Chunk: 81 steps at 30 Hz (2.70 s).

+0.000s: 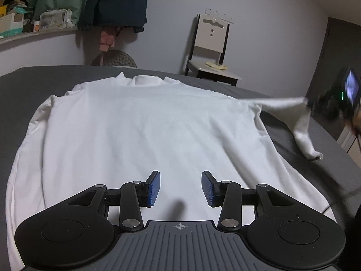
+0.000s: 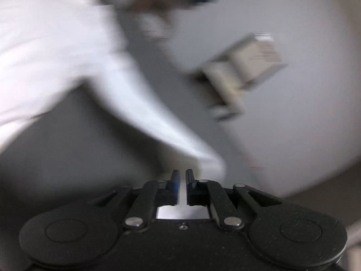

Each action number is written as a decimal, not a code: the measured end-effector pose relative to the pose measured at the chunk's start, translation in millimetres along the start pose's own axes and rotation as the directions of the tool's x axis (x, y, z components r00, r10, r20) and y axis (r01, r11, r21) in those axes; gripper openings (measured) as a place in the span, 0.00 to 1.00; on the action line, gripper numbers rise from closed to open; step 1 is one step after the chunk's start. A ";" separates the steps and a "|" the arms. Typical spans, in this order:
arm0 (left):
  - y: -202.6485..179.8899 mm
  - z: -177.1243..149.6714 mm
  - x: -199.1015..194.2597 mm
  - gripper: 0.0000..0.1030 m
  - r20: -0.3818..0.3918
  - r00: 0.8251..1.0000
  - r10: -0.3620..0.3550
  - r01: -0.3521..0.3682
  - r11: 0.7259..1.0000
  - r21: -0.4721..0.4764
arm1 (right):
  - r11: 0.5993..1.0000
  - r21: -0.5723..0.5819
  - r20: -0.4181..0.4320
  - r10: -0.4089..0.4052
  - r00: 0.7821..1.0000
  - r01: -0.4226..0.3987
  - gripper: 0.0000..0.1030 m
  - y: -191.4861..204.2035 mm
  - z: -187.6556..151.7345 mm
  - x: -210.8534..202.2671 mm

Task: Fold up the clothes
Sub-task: 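Grasp a sleeve cuff with the right gripper and pull it straight outward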

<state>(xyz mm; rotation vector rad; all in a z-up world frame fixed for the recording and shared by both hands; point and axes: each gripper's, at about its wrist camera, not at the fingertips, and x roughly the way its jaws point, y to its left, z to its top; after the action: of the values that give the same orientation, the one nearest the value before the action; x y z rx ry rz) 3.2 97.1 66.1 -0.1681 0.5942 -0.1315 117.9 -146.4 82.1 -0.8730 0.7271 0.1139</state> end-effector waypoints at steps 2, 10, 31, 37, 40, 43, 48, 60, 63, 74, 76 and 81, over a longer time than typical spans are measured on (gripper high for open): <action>-0.9 0.4 0.2 0.41 -0.003 1.000 -0.002 0.002 1.000 -0.001 | 0.994 -0.038 0.010 0.099 0.995 -0.098 0.19 24.3 -13.2 -4.0; -1.1 -4.3 9.9 0.41 -0.041 0.999 0.000 -0.001 1.000 -0.031 | 0.842 0.514 0.102 0.129 0.986 -0.163 0.51 -32.5 -61.7 -33.7; -4.1 -11.4 23.3 0.41 -0.078 0.997 0.006 -0.007 1.000 -0.015 | 0.677 0.704 -0.213 -0.089 0.973 0.216 0.10 -169.5 -111.4 15.1; -3.0 -11.6 23.2 0.41 -0.078 0.997 0.008 -0.009 1.000 -0.005 | 0.499 0.836 -0.289 0.047 0.956 0.228 0.41 -182.8 -164.4 36.5; -3.9 -13.3 24.0 0.41 -0.076 0.997 0.015 -0.014 1.000 0.011 | 0.216 0.964 -0.172 0.068 0.983 0.154 0.44 -183.7 -199.5 23.0; -5.7 -15.0 24.0 0.41 -0.069 0.997 0.024 -0.022 0.999 0.031 | -0.157 0.987 -0.007 0.081 0.997 0.020 0.47 -177.0 -236.7 13.9; -7.7 -16.6 22.4 0.41 -0.064 0.997 0.032 -0.028 0.998 0.060 | -0.412 0.910 0.074 0.064 0.995 -0.041 0.47 -172.6 -254.1 31.2; -11.1 -18.7 20.1 0.42 -0.052 0.998 0.045 -0.039 0.993 0.113 | -0.423 0.903 0.078 -0.019 0.997 -0.079 0.11 -194.1 -242.3 64.5; -12.5 -19.0 20.2 0.42 -0.050 0.998 0.050 -0.044 0.992 0.119 | -0.228 0.967 0.080 -0.148 0.986 -0.113 0.10 -202.8 -227.5 51.0; -15.0 -21.1 18.2 0.48 -0.041 0.998 0.054 -0.048 0.989 0.138 | -0.329 0.944 0.014 0.097 0.995 0.018 0.37 -176.9 -273.3 83.0; -17.2 -21.9 18.8 0.54 -0.042 0.998 0.046 -0.039 0.988 0.151 | -0.312 0.950 0.020 0.116 0.993 0.017 0.36 -175.1 -268.9 90.3; -23.7 -24.1 18.6 0.57 -0.036 0.998 0.059 -0.050 0.980 0.194 | -0.306 0.952 0.012 0.113 0.994 0.023 0.05 -174.9 -268.0 98.1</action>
<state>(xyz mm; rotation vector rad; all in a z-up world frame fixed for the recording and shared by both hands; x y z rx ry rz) 3.0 67.8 40.9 0.0395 0.6237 -0.1391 114.6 -475.8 23.0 0.9554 0.6339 -0.4940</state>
